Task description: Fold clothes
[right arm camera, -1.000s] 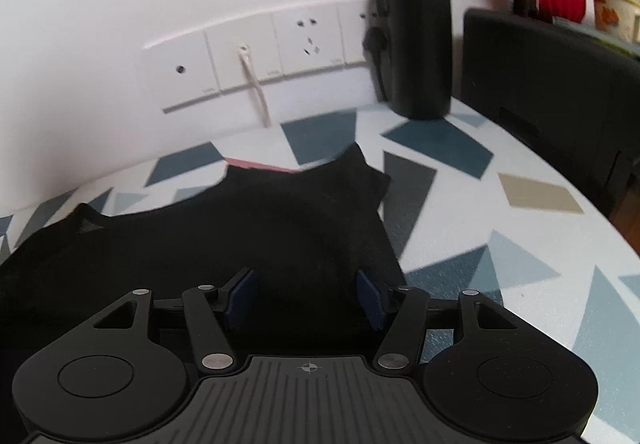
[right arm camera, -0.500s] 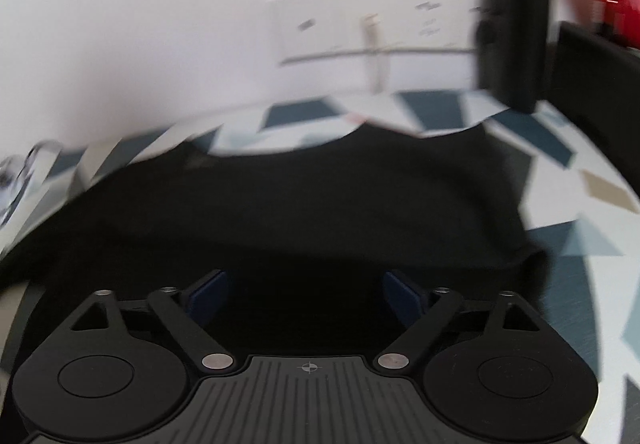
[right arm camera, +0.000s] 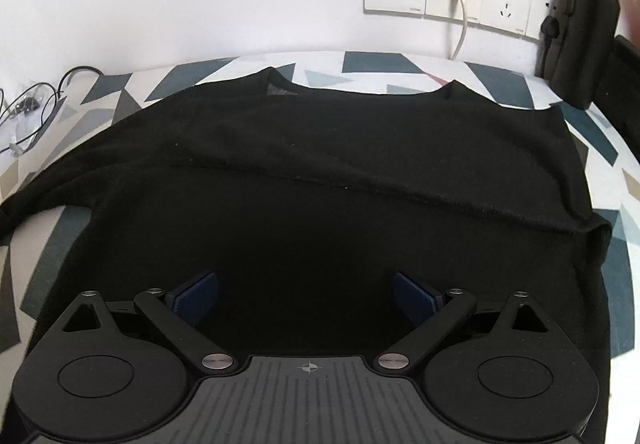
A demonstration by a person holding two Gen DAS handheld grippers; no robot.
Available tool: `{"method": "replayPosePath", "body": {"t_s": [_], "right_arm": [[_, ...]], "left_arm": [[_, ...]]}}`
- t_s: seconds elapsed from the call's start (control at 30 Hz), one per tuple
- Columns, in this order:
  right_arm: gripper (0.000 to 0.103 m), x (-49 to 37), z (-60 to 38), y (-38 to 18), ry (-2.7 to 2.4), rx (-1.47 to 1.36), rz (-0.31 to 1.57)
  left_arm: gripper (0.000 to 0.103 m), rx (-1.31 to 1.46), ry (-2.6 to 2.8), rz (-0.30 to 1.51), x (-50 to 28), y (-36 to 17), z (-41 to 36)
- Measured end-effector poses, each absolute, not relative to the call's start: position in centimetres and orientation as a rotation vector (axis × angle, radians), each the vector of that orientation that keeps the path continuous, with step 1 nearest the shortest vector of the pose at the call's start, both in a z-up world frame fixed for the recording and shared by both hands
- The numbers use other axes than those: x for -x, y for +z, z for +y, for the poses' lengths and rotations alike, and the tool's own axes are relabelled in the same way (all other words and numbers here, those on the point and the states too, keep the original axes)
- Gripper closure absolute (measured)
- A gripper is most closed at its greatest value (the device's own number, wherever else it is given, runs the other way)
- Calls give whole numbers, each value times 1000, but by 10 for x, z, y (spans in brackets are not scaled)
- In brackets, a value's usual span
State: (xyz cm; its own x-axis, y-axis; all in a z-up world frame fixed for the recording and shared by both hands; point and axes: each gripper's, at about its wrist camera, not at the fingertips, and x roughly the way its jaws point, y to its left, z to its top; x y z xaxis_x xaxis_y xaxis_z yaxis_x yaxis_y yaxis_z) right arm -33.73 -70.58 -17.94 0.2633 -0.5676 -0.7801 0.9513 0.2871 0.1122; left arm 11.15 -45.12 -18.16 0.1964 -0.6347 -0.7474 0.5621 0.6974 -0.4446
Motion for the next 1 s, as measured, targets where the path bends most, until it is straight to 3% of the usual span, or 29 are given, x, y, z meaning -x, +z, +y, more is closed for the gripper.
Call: {"method": "replayPosePath", "body": {"t_s": [0.13,0.17,0.2,0.27,0.5,0.7,0.8,1.0], "right_arm": [[9,330,-704,-173,-1111,-703,693],[9,327,-704,-172,-1093,-706,697],[9,325,-703,-171,-1076,-707,698],[7,322,-702,-167,-1053,-709,689],[7,350,-711,-165,-1098,-771,615],[7,410,-717,-160,-1278,-744,569],[7,444,-715,-159,-1353,-747,543],[8,497,-710,-168,-1460,-790,517]], "left_arm": [[19,152,-819,1067,-122,-189,-470],[31,170,-814,1062,-124,-191,-475],[59,193,-803,1069,-128,-191,-478],[95,201,-779,1085,-133,-191,-485],[96,122,-937,840,-84,-121,-538],[96,-70,-1379,518,53,-63,-621],[96,-209,-1563,468,129,-81,-660],[88,-608,-1703,606,215,-167,-704]]}}
